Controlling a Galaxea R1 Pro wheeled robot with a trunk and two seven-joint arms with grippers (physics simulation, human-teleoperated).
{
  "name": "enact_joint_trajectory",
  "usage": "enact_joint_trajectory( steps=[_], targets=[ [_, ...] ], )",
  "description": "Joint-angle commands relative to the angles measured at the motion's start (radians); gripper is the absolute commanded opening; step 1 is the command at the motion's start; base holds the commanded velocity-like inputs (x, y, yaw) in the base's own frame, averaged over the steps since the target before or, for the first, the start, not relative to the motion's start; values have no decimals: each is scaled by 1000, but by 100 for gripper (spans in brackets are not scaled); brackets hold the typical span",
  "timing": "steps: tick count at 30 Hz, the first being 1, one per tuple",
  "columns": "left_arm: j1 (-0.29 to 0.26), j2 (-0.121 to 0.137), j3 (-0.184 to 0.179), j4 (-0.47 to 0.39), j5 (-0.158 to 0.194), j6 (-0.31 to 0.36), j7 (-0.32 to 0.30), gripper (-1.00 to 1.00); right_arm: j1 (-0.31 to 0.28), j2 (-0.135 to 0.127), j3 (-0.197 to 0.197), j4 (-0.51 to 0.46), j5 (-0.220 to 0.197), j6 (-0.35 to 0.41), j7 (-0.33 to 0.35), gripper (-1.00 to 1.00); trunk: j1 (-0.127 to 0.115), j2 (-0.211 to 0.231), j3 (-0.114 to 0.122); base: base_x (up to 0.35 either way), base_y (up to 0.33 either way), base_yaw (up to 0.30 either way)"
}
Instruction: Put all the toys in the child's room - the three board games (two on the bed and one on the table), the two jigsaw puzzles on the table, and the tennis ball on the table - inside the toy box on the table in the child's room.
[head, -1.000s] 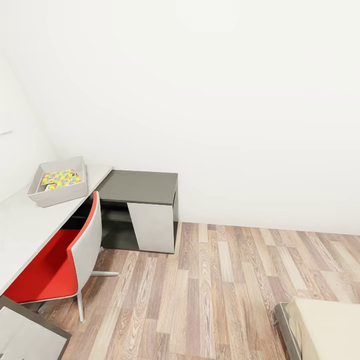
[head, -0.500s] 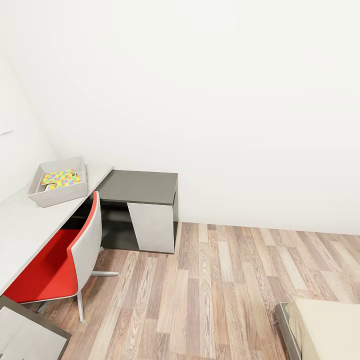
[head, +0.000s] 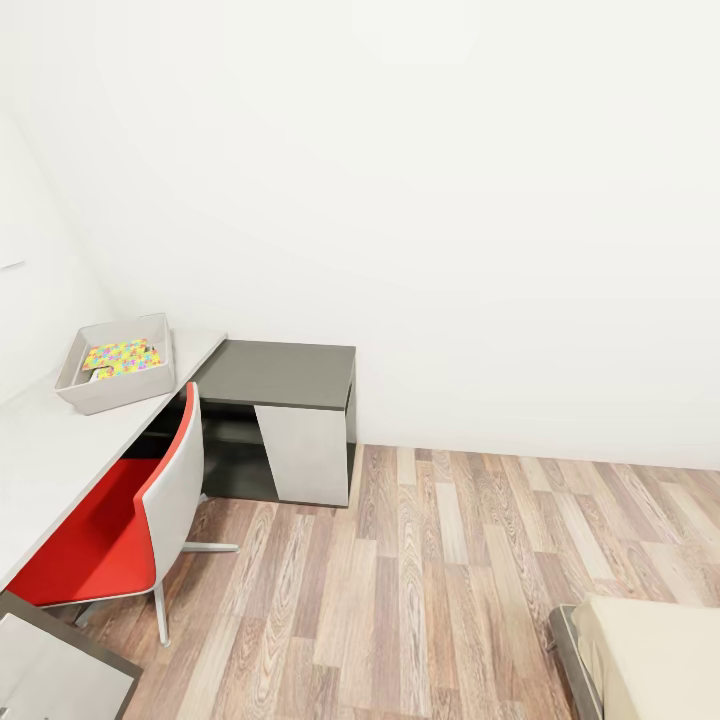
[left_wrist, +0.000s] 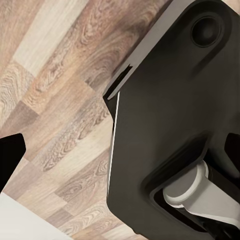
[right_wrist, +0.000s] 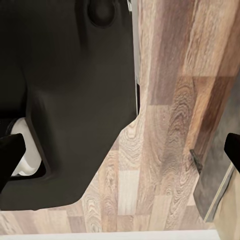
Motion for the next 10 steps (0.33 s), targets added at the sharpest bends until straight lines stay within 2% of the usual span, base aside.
enact_joint_trajectory(
  steps=[1,10],
  targets=[
    [0,1,-8,-3,8,2,6,100,0,0,6,-3,-7,6,-2,100,0,-2,-2,0,0,0],
    [0,1,-8,-3,8,2,6,100,-1,0,5,-4,-10,6,-2,100,0,-2,-2,0,0,0]
  ],
)
